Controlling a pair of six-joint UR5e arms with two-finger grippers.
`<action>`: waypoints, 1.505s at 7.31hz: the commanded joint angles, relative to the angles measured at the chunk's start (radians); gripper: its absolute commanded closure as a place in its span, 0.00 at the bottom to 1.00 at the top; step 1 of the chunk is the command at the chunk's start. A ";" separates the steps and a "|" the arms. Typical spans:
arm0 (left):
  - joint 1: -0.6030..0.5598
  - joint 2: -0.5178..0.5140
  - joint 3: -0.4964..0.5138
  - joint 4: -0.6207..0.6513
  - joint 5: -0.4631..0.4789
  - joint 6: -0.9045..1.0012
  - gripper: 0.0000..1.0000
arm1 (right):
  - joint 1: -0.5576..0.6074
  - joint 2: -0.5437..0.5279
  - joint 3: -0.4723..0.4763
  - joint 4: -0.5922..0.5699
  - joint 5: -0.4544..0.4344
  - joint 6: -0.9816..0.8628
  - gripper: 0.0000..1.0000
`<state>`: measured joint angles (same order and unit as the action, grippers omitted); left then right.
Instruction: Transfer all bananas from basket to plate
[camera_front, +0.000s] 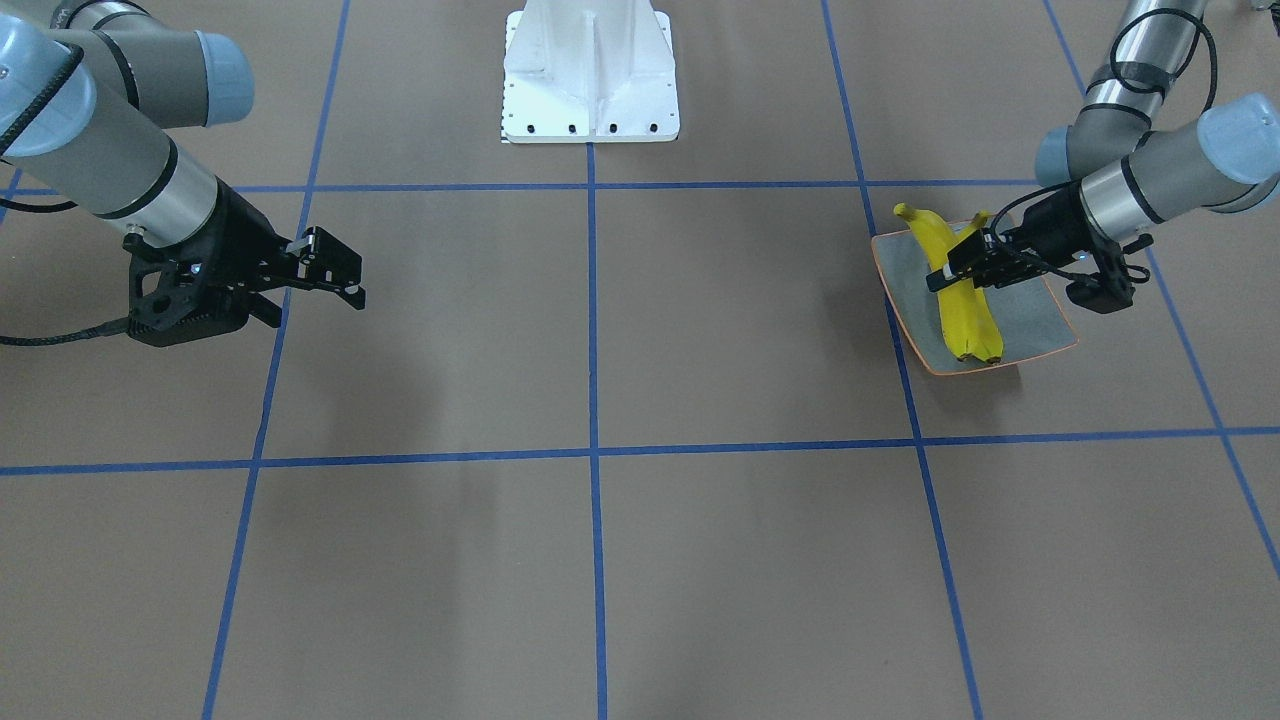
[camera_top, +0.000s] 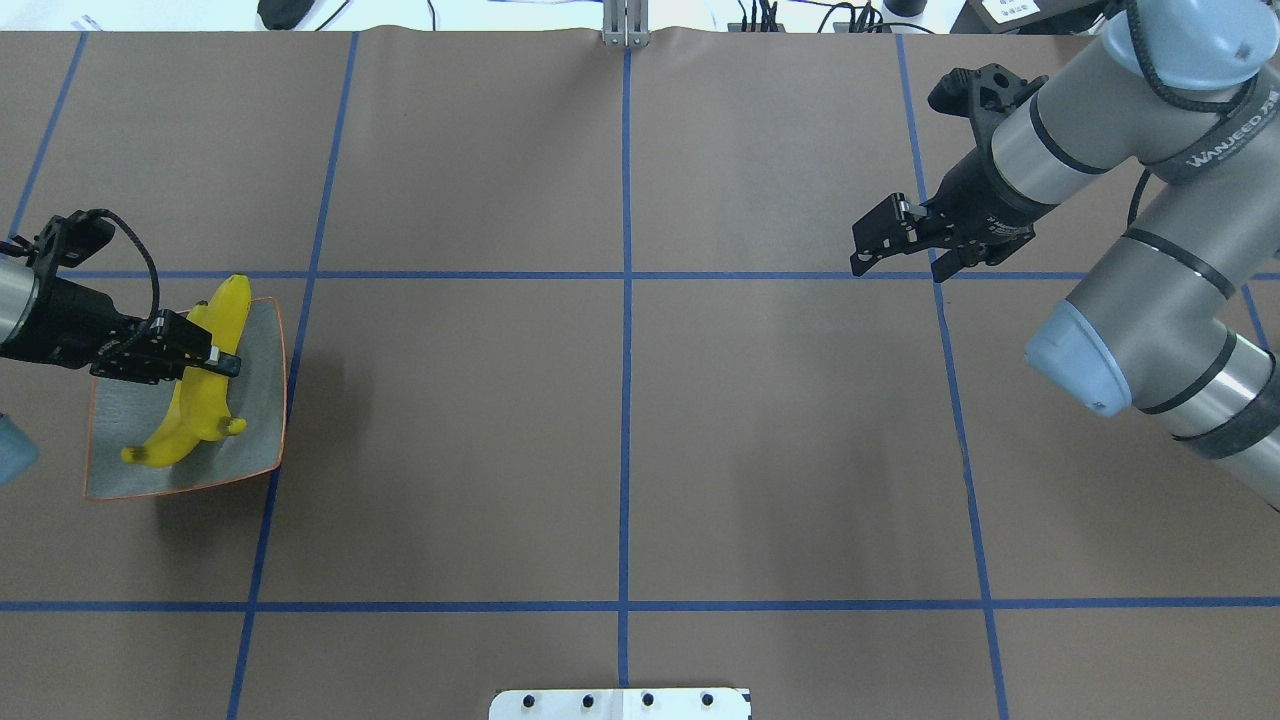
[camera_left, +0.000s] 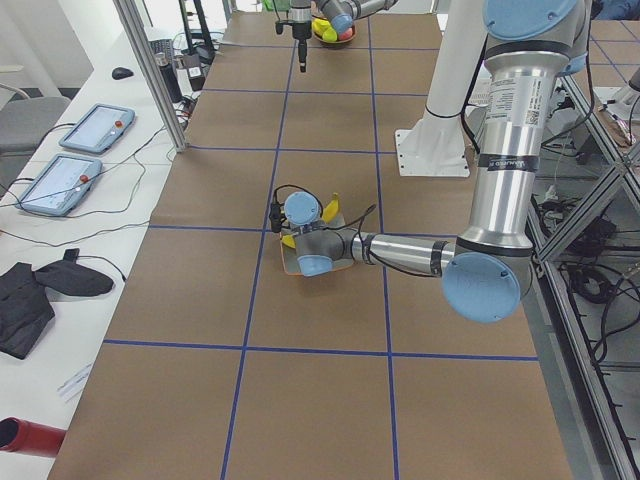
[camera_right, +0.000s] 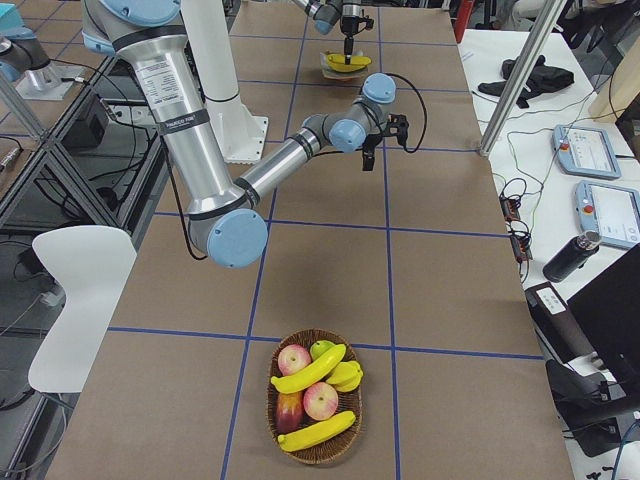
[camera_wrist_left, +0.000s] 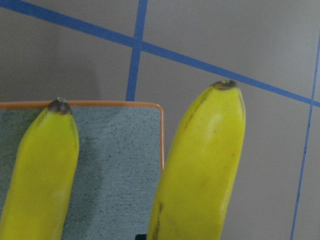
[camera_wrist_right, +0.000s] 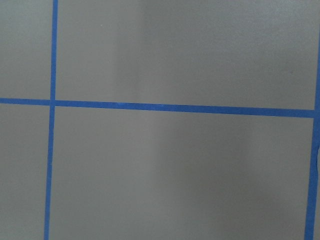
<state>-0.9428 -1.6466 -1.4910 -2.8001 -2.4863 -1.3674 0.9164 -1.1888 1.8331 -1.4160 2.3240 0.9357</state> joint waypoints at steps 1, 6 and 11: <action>0.001 0.002 0.001 -0.001 0.001 0.008 0.00 | -0.001 0.001 0.000 0.000 0.000 0.000 0.01; -0.037 -0.013 -0.015 0.008 -0.008 0.007 0.00 | 0.025 -0.002 -0.002 0.000 -0.006 -0.002 0.01; -0.201 -0.223 0.000 0.377 0.128 0.113 0.00 | 0.186 -0.012 -0.067 -0.196 -0.142 -0.336 0.01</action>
<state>-1.1195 -1.8407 -1.4917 -2.4997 -2.4333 -1.3183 1.0553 -1.2003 1.7901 -1.5398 2.2153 0.7513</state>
